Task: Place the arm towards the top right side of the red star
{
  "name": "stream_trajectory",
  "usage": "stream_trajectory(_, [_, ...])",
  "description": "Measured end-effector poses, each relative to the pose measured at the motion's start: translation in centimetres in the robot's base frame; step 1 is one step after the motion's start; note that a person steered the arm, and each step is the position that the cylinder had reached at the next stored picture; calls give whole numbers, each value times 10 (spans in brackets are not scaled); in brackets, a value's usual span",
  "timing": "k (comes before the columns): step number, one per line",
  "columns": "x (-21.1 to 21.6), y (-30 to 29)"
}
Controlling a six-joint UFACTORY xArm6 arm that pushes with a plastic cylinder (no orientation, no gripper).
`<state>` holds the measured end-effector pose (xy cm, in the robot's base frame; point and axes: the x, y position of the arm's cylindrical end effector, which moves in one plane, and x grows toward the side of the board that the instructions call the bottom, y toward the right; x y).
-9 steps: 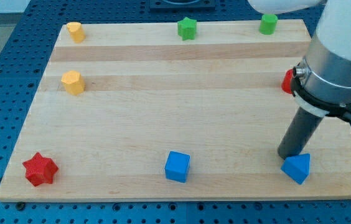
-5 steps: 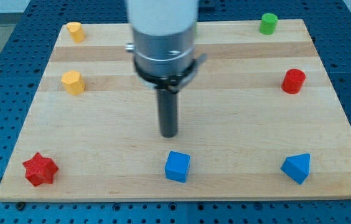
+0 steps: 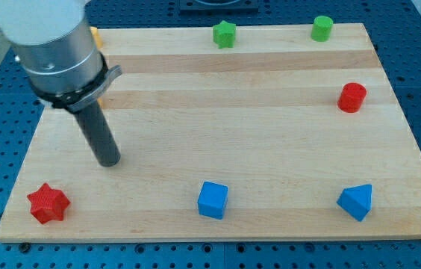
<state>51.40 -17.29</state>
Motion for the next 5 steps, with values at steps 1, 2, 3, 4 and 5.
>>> stream_trajectory(1, [16, 0])
stream_trajectory(2, [17, 1])
stream_trajectory(3, [34, 18])
stream_trajectory(4, [54, 44])
stream_trajectory(5, [67, 69])
